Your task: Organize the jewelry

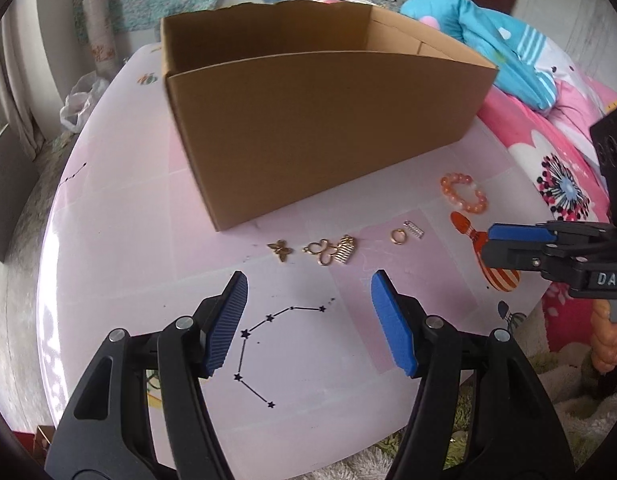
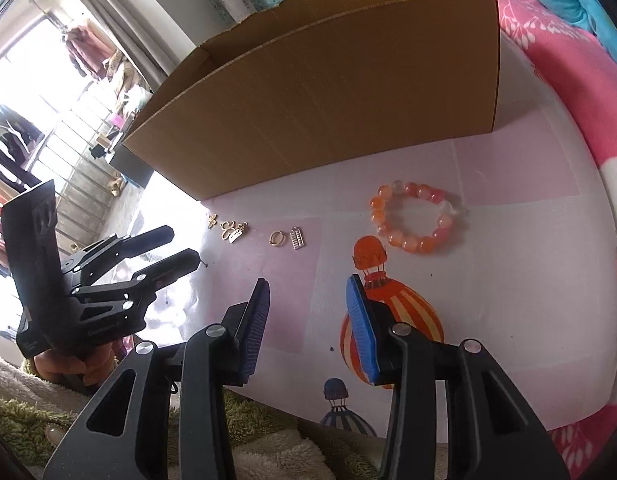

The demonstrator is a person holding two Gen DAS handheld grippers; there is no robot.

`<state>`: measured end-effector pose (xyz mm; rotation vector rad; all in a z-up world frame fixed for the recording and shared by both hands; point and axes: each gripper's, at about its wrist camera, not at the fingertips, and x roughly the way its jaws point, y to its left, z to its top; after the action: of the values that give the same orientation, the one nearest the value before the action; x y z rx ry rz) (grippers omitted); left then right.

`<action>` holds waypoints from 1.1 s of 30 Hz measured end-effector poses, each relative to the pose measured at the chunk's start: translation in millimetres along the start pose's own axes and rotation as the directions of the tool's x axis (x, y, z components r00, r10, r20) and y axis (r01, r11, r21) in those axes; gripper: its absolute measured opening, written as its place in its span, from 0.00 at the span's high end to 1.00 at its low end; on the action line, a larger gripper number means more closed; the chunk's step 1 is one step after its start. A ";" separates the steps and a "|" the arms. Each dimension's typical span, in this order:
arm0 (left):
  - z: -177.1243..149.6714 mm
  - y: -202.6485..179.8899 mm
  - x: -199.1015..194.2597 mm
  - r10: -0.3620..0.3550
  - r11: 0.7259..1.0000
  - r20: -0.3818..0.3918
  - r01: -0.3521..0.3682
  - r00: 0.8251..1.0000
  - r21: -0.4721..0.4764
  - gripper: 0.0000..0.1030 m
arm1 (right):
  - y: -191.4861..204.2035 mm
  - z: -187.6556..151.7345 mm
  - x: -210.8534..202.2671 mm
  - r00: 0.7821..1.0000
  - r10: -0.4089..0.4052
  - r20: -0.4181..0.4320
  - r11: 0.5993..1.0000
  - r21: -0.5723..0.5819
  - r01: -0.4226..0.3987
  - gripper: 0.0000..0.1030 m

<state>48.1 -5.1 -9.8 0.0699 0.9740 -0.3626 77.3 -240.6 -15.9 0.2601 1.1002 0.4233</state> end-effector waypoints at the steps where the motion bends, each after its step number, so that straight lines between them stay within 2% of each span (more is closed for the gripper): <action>1: -0.4 -2.0 -1.2 -0.002 1.000 0.009 0.002 1.000 0.007 0.41 | -0.6 1.2 1.4 1.000 0.002 -0.004 1.000 0.000 -0.002 0.62; 5: -0.1 -7.8 -2.8 -0.032 0.999 0.037 0.031 0.999 0.038 0.46 | 3.5 6.1 7.4 1.000 -0.003 -0.019 0.999 -0.034 0.002 0.64; 10: 3.4 -20.9 5.7 -0.079 0.992 0.028 0.076 0.996 0.103 0.54 | 4.9 13.8 19.7 0.998 -0.035 -0.044 0.998 -0.057 0.032 0.70; 15: 6.8 -25.4 11.4 -0.133 0.984 0.020 0.130 0.991 0.126 0.68 | 1.4 18.0 23.2 0.998 -0.033 -0.045 0.999 -0.034 0.032 0.71; 20: 14.7 -37.8 20.7 -0.181 0.968 0.011 0.176 0.983 0.178 0.68 | -2.5 23.0 25.9 0.996 -0.079 -0.034 0.996 -0.039 0.077 0.72; 25: 22.0 -53.2 33.7 -0.169 0.958 -0.020 0.169 0.985 0.230 0.69 | -7.5 30.5 25.6 0.993 -0.114 -0.016 0.993 -0.031 0.113 0.72; 33: 29.9 -55.1 48.9 -0.144 0.967 -0.074 0.156 0.987 0.199 0.85 | -14.9 32.5 22.5 0.995 -0.103 -0.002 0.995 0.011 0.103 0.72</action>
<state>78.4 -76.5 -27.3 0.1953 1.0001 -0.6033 118.3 -243.5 -25.9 0.2116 1.1120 0.3255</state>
